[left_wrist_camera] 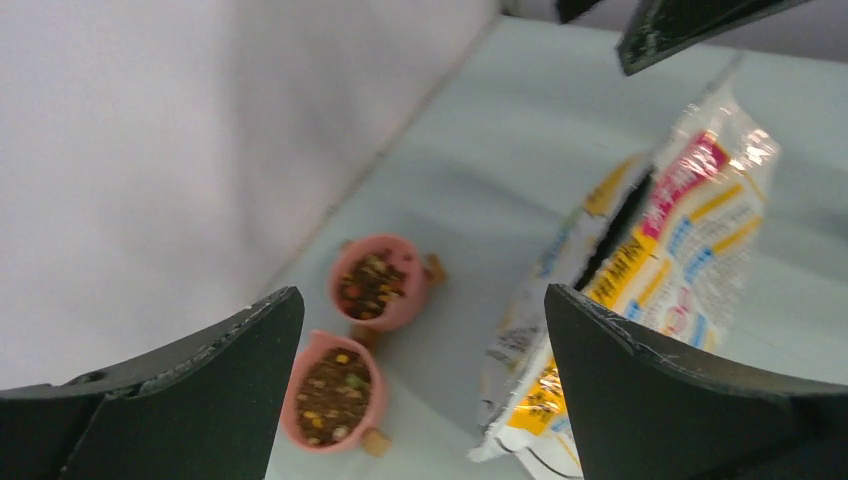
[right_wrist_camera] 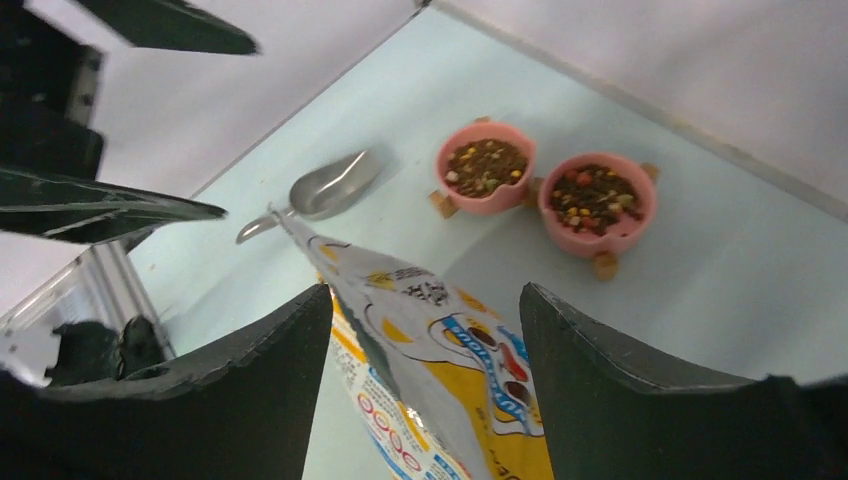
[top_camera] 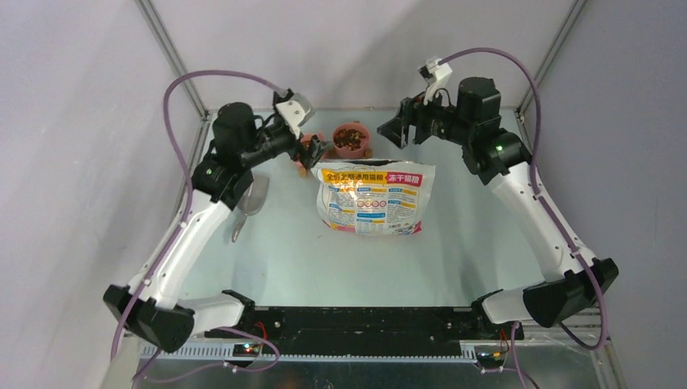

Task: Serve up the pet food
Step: Close the pet food bag at the center of the board.

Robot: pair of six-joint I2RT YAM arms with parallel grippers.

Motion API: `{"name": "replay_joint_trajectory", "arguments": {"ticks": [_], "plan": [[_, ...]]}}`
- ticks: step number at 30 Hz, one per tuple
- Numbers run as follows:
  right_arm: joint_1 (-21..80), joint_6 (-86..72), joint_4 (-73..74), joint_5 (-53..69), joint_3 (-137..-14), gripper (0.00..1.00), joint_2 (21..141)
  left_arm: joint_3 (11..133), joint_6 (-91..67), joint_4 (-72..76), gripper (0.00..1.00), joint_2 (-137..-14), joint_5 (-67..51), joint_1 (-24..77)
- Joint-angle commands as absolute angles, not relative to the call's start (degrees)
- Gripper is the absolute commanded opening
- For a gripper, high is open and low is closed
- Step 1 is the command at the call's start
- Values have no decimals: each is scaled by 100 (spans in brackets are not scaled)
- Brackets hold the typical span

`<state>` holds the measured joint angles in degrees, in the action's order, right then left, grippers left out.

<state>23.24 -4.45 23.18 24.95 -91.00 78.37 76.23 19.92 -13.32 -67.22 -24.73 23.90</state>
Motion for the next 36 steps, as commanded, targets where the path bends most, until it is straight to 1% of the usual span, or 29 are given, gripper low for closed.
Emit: {"name": "replay_joint_trajectory", "arguments": {"ticks": [1,3,6,7,10,14,20,23,24,25,26,28,32,36], "plan": [[2514,258,2243,3657,-9113,73,7894,8387,2013,-2696,97,-7231,-3902,2332],[2826,978,2348,3941,-9038,72,7919,8668,2235,-3202,96,-7510,-4197,2333],[3179,1997,3140,3966,-9199,70,8106,8823,2704,-3712,95,-7771,-4439,2322],[3315,2409,3501,3890,-9349,69,8256,8784,2906,-3737,96,-7788,-4518,2325],[3503,3008,3981,3521,-9643,64,8581,8529,3533,-3916,96,-7867,-4759,2320],[3650,3361,4192,3173,-9632,62,8730,8249,3958,-3732,95,-7877,-4614,2313],[3659,3592,3903,2959,-9473,61,8800,7909,4097,-3118,93,-7949,-4530,2311],[3657,3701,3938,3004,-9469,60,8853,7843,4252,-3102,84,-7989,-4707,2271],[3656,3722,4001,3058,-9472,60,8852,7814,4289,-3078,78,-7991,-4762,2240],[3652,3780,4044,3159,-9483,59,8840,7801,4293,-3060,74,-7990,-4849,2232],[3649,3797,4083,3197,-9483,58,8828,7773,4305,-3026,68,-7992,-4877,2217],[3641,3797,4068,3306,-9483,58,8759,7739,4349,-2997,61,-7990,-4916,2206],[3534,3616,3776,3731,-9463,59,8510,7715,4454,-3026,54,-7982,-4860,2198],[3361,3291,3128,4078,-9262,61,8118,7714,4518,-3071,51,-7942,-4744,2189]]}}
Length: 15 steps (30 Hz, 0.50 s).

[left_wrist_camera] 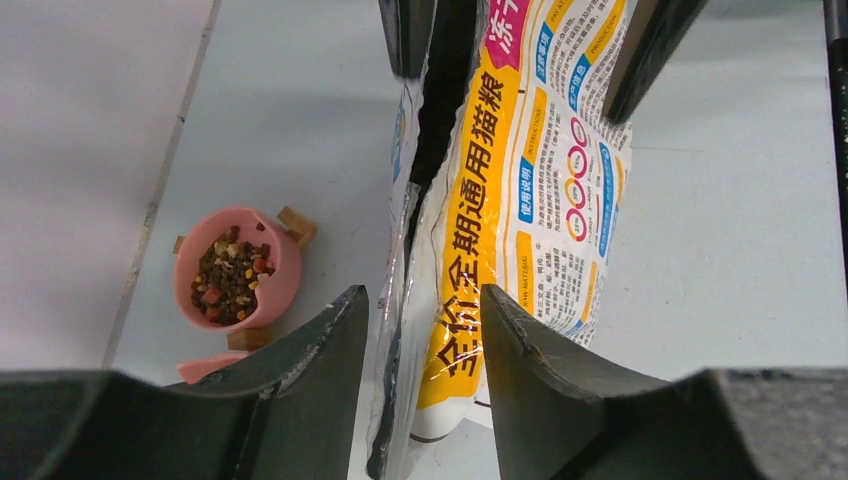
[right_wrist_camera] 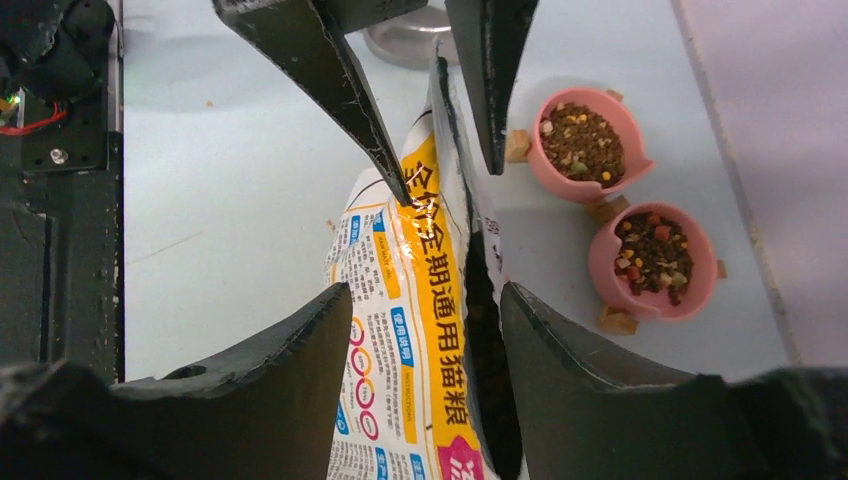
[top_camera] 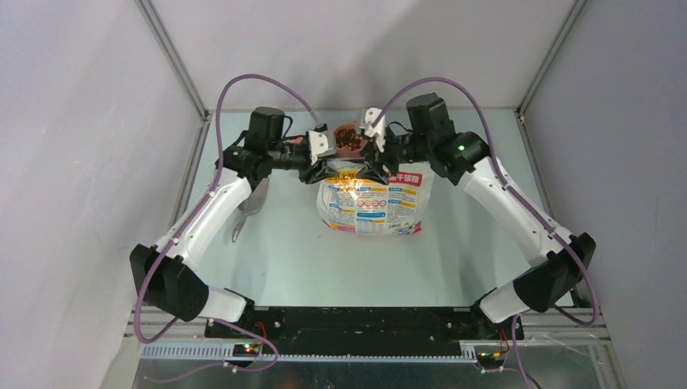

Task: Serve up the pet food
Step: Close the pet food bag at the center of the board.

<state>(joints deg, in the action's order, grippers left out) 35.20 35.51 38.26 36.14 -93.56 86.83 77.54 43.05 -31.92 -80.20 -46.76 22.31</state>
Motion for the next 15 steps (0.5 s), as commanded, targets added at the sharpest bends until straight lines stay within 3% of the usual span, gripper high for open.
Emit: {"name": "replay_joint_trajectory", "arguments": {"ticks": [1,15], "plan": [[3273,3161,2889,4217,-9156,62,8075,7711,4520,-3074,51,-7939,-4708,2193],[3149,3626,3543,3863,-9124,63,8534,7251,3967,-1904,56,-7773,-4485,2278]]}}
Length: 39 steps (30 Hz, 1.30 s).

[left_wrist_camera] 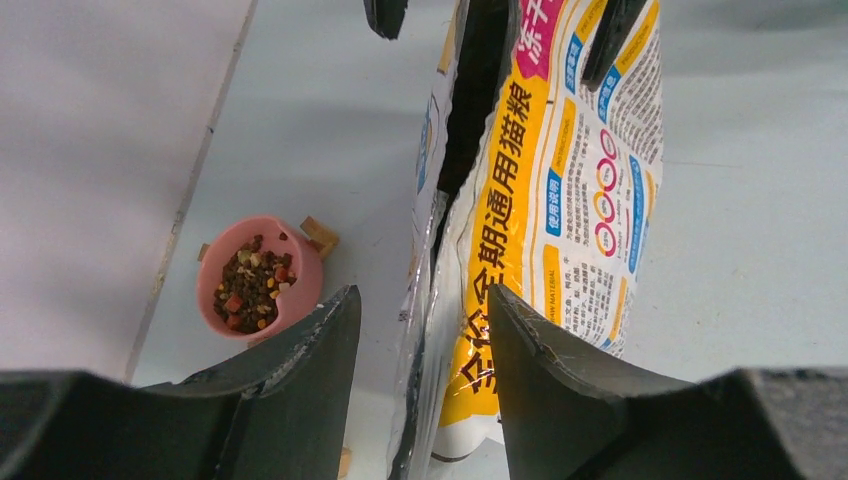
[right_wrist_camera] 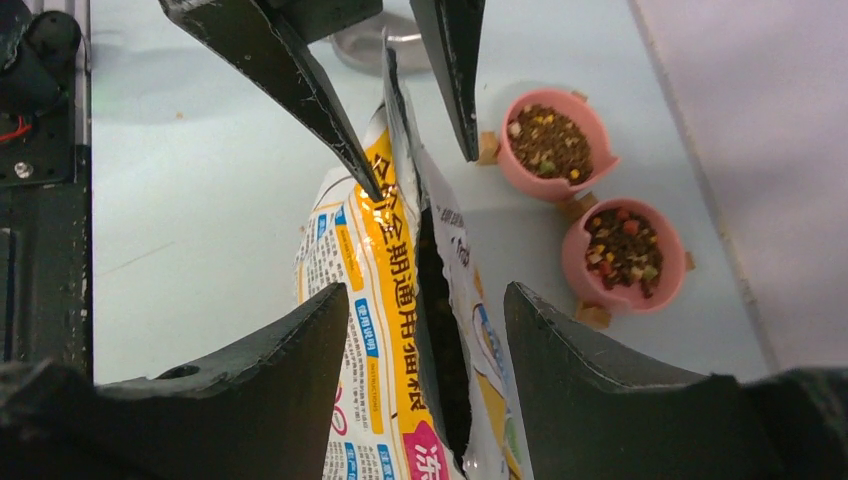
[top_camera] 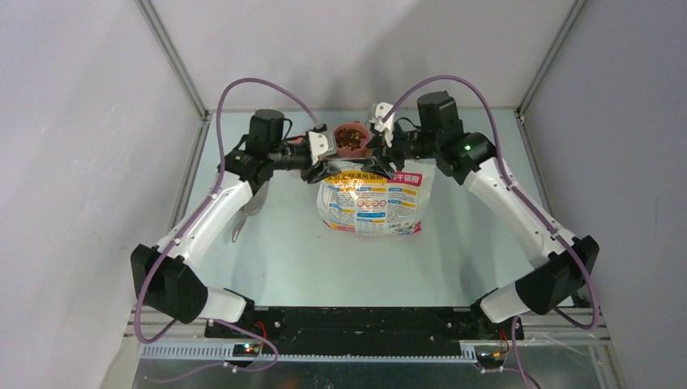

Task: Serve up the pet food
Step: Close the pet food bag at the center of the board.

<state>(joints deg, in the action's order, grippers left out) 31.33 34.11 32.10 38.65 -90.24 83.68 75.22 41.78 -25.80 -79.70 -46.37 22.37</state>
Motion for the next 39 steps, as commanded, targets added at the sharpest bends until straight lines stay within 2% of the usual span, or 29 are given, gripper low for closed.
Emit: {"name": "replay_joint_trajectory", "arguments": {"ticks": [1,11,17,29,31,32,34,36,39], "plan": [[3138,3679,3613,3987,-9178,63,8565,7220,4004,-1875,56,-7758,-4435,2314],[3335,4183,4338,3960,-9304,58,8668,7230,4460,-2144,52,-7758,-4040,2529],[3536,4455,4716,3690,-9388,52,8705,7265,4500,-2181,54,-7770,-4054,2559],[3666,4456,3812,2867,-8922,41,8693,7286,4373,-2122,52,-7744,-4290,2621],[3672,4446,3577,2817,-8834,38,8674,7286,4341,-2131,44,-7737,-4320,2627],[3673,4447,3465,2806,-8803,36,8666,7295,4342,-2156,36,-7735,-4321,2628],[3681,4455,3341,2770,-8729,23,8648,7323,4346,-2208,28,-7730,-4312,2628],[3691,4476,3253,2754,-8683,16,8622,7326,4375,-2258,24,-7718,-4309,2629],[3696,4494,3223,2768,-8670,14,8614,7337,4404,-2315,20,-7715,-4299,2628]]}}
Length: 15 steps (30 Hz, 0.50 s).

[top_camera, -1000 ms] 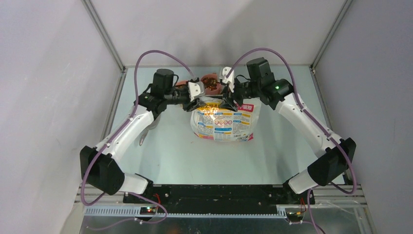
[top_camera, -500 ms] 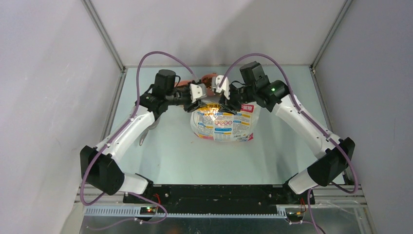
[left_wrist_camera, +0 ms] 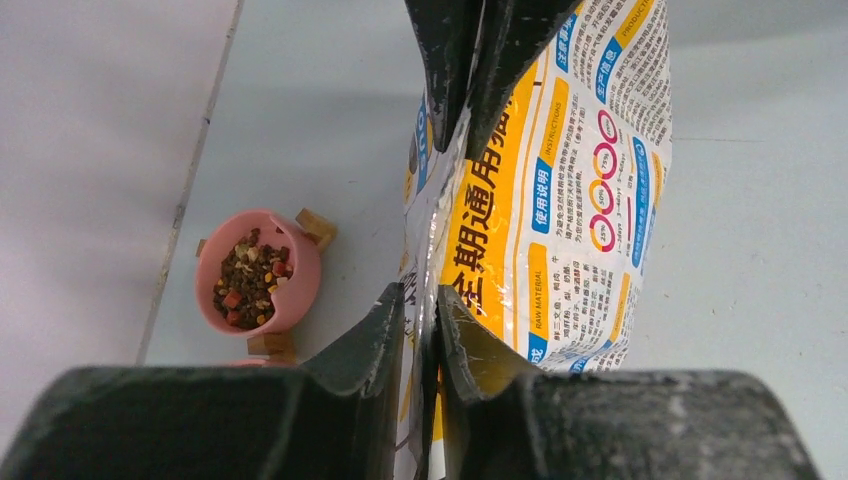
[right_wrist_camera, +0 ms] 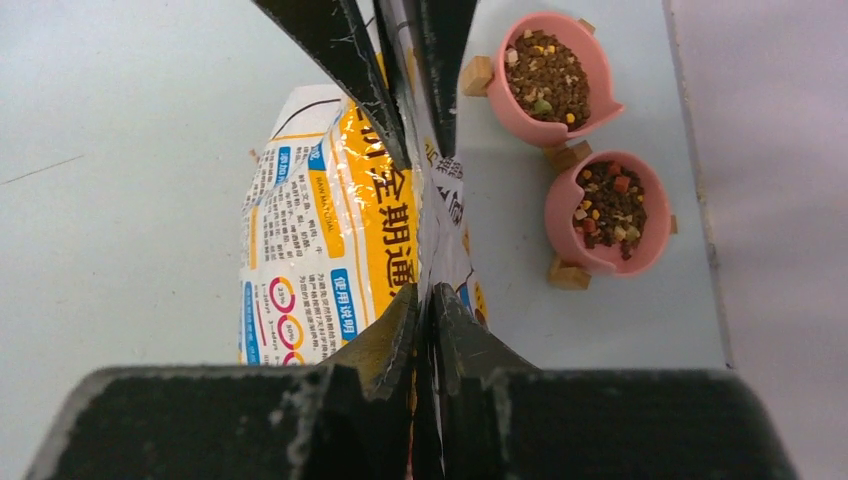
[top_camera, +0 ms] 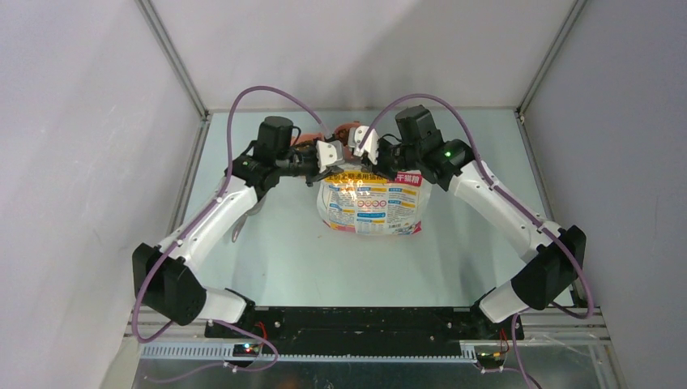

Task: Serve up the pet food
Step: Close the pet food bag at the center of the board.

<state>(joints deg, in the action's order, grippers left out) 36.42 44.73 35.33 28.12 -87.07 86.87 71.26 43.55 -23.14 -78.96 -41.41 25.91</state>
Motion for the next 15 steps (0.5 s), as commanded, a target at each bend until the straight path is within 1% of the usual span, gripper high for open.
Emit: {"name": "replay_joint_trajectory", "arguments": {"ticks": [1,4,8,10,11,15], "plan": [[3699,4499,3233,2777,-8685,13,8613,7332,4408,-2327,19,-7716,-4305,2628],[3696,4500,3279,2811,-8700,11,8614,7337,4424,-2371,16,-7708,-4284,2628],[3699,4539,3361,2820,-8741,0,8627,7370,4456,-2426,9,-7709,-4278,2633],[3698,4574,3484,2861,-8793,0,8648,7392,4493,-2472,3,-7718,-4274,2629],[3691,4602,3548,2908,-8865,0,8661,7416,4496,-2493,1,-7717,-4277,2628],[3633,4584,4011,3142,-9192,0,8794,7503,4590,-2683,0,-7734,-4273,2628]]}}
